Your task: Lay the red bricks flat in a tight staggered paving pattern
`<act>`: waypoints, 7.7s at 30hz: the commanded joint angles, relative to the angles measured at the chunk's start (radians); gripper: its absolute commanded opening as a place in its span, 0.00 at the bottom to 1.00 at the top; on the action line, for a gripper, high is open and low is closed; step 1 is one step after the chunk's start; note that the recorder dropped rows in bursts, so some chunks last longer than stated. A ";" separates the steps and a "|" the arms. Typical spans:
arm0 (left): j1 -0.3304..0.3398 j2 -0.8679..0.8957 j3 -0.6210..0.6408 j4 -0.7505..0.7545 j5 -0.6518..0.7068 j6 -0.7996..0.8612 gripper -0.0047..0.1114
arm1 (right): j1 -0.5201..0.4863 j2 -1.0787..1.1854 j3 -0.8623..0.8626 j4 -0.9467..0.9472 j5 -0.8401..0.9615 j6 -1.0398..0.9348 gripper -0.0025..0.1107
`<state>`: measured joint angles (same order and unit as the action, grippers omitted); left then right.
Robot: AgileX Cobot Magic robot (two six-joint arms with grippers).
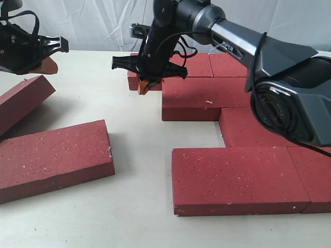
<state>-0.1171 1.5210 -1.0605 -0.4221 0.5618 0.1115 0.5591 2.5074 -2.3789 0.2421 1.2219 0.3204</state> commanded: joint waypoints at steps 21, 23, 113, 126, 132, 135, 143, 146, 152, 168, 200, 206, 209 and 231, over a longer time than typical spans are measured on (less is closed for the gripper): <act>0.003 -0.008 0.002 -0.012 -0.003 0.003 0.04 | 0.011 -0.145 0.317 -0.061 -0.129 -0.073 0.01; 0.003 -0.008 0.002 -0.012 -0.005 0.003 0.04 | 0.011 -0.118 0.274 -0.080 -0.132 -0.063 0.01; -0.260 -0.019 0.159 0.560 0.262 -0.223 0.04 | -0.121 -0.886 1.075 0.000 -0.283 -0.326 0.01; -0.244 0.081 0.196 0.562 0.164 -0.207 0.04 | -0.130 -0.886 1.137 0.010 -0.345 -0.349 0.01; -0.244 0.134 0.196 0.526 0.124 -0.175 0.04 | -0.130 -0.886 1.137 0.016 -0.347 -0.349 0.01; -0.244 0.147 0.196 0.511 0.091 -0.150 0.04 | -0.130 -0.886 1.137 0.018 -0.349 -0.349 0.01; -0.244 0.149 0.196 0.337 -0.041 0.076 0.04 | -0.130 -0.886 1.137 0.018 -0.361 -0.349 0.01; -0.244 0.149 0.190 0.286 -0.063 0.161 0.04 | -0.130 -0.886 1.137 0.018 -0.363 -0.351 0.01; -0.258 0.149 0.190 0.226 -0.131 0.318 0.04 | -0.130 -0.886 1.137 0.018 -0.363 -0.351 0.01; -0.321 0.119 0.118 0.247 -0.120 0.285 0.04 | -0.130 -0.886 1.137 0.010 -0.364 -0.353 0.01; -0.323 0.329 0.007 0.134 -0.025 0.554 0.04 | -0.130 -0.886 1.137 0.010 -0.368 -0.353 0.01; -0.323 0.329 0.007 -0.048 -0.033 0.815 0.04 | -0.130 -0.886 1.137 0.010 -0.372 -0.353 0.01; -0.323 0.329 0.007 -0.065 -0.029 0.866 0.04 | -0.130 -0.886 1.137 0.010 -0.372 -0.353 0.01; -0.323 0.204 -0.004 -0.156 -0.027 1.072 0.04 | -0.130 -0.886 1.137 0.010 -0.380 -0.372 0.01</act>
<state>-0.4352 1.7853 -1.0613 -0.5687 0.5210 1.1859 0.4341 1.6305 -1.2463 0.2599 0.8483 -0.0386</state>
